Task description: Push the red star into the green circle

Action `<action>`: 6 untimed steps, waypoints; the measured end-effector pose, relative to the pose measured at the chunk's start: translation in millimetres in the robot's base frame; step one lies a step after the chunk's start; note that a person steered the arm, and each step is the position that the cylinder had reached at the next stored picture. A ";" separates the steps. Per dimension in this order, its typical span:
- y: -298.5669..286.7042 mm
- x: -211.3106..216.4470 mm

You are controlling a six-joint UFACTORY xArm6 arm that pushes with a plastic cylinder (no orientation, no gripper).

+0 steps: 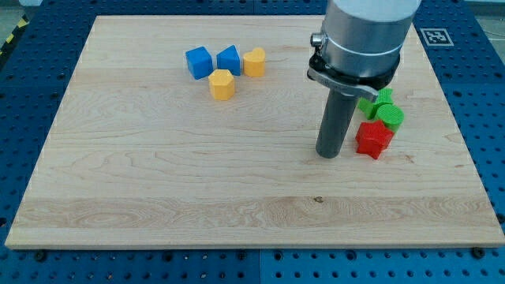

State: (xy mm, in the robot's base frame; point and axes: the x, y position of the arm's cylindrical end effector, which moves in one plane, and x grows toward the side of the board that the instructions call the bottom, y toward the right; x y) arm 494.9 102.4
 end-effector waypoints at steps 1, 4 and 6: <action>17.5 -0.4; 45.4 -0.4; -62.8 -9.4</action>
